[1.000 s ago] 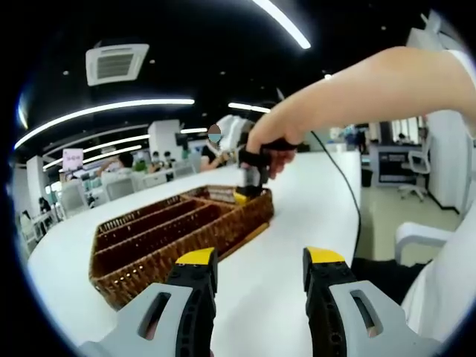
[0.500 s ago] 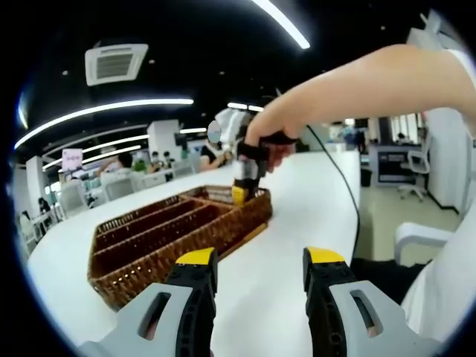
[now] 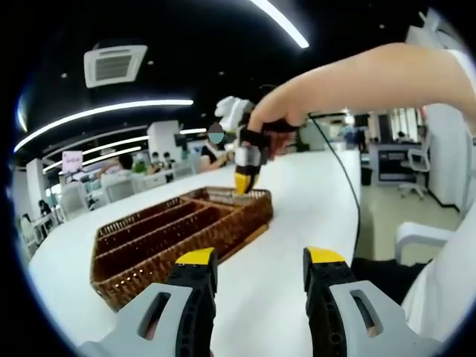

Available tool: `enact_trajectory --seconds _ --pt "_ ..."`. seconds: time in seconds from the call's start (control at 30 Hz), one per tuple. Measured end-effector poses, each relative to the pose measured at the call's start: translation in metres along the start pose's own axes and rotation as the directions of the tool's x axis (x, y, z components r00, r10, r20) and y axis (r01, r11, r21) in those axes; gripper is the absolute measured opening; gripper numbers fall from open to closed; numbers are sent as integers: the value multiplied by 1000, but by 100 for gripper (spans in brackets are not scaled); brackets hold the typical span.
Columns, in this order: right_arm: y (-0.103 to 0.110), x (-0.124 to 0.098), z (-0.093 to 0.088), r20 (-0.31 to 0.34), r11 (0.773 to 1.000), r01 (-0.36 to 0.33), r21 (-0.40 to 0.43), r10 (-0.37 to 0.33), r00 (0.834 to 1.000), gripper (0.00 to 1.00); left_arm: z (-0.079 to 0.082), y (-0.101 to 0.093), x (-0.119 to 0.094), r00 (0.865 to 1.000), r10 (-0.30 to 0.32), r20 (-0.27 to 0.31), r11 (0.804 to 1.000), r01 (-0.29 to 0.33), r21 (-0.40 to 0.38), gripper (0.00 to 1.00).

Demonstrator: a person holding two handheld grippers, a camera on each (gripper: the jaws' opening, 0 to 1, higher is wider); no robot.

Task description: Arrange the knives, forks, and spoons in their matching storage slots by inserting each utensil handle-first until every utensil is classified and aligned in the correct compartment

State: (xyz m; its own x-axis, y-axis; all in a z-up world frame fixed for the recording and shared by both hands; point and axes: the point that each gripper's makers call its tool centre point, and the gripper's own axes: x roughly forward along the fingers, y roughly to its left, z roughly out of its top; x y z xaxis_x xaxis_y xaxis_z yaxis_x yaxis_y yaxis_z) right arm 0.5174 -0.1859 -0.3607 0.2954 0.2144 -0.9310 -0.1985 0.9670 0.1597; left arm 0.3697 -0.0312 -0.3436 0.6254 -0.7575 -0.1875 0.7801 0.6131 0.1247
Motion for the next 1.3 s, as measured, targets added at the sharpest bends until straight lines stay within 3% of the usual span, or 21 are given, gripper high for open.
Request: enact_trajectory --seconds 0.27,0.5,0.9,1.17,1.3 --pt "-1 -3 -1 -17 999 -4 -37 3 1000 8 2 2 -1 1000 6 -1 1000 -6 4 46" --pt "0 -5 -9 -36 993 -2 -119 -2 999 8 2 6 -2 1000 14 -9 1000 -14 6 47" --pt "6 -10 -14 -24 978 -41 -205 37 999 8 3 21 -7 998 38 -41 999 -38 3 55" --pt "6 -13 -16 3 954 -45 -298 48 999 8 4 26 -10 997 43 -63 999 -43 8 60" --pt "8 -16 -12 27 924 -47 -380 62 998 8 5 29 -11 997 48 -66 999 -47 12 62"
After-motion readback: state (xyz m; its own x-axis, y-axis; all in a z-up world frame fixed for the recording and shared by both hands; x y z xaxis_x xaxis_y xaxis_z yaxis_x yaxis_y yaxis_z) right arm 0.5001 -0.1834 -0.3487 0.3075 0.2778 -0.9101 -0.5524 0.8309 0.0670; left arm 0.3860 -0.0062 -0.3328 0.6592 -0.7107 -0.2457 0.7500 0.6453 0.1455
